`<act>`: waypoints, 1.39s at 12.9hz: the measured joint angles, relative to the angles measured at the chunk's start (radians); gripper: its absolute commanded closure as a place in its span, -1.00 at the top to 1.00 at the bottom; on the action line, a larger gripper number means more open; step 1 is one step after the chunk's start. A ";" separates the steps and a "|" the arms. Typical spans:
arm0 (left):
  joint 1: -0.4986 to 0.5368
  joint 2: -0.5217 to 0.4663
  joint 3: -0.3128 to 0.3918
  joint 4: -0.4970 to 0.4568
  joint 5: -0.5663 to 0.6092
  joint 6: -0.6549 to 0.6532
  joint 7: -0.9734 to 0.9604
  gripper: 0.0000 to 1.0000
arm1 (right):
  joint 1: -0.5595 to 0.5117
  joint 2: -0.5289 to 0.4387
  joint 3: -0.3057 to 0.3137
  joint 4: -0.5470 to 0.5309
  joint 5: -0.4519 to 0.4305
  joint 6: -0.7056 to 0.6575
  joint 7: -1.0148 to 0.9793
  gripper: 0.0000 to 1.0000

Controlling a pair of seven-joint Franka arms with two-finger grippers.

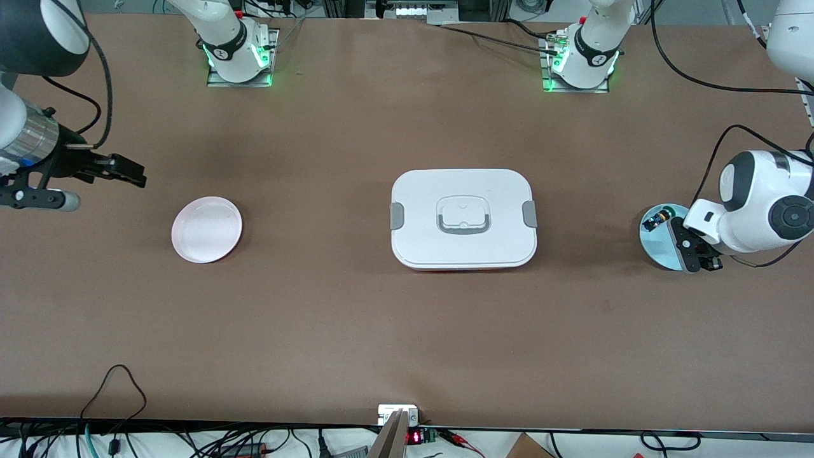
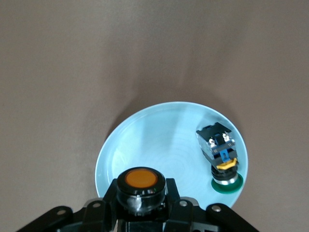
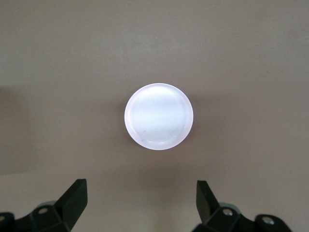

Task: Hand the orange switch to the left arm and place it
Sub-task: 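Lower the switch into the blue bowl while the right gripper withdraws, then open the left gripper to release the switch in the bowl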

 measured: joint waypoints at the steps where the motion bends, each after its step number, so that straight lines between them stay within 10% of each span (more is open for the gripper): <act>1: 0.004 0.003 0.000 -0.008 0.001 0.011 0.015 -0.58 | 0.012 -0.005 0.000 0.000 -0.001 -0.002 0.001 1.00; 12: 0.052 0.089 -0.002 -0.018 0.068 0.076 0.038 -0.49 | 0.020 -0.110 -0.025 -0.126 -0.004 0.047 -0.072 1.00; 14: 0.052 0.094 -0.002 -0.018 0.068 0.077 0.038 -0.24 | 0.020 -0.138 -0.025 -0.179 -0.004 0.103 -0.078 1.00; 16: 0.053 0.097 -0.002 -0.018 0.068 0.080 0.038 0.96 | 0.020 -0.161 -0.026 -0.225 -0.004 0.132 -0.080 1.00; 18: 0.072 0.097 -0.008 -0.016 0.068 0.082 0.043 1.00 | 0.020 -0.168 -0.026 -0.224 -0.004 0.138 -0.083 1.00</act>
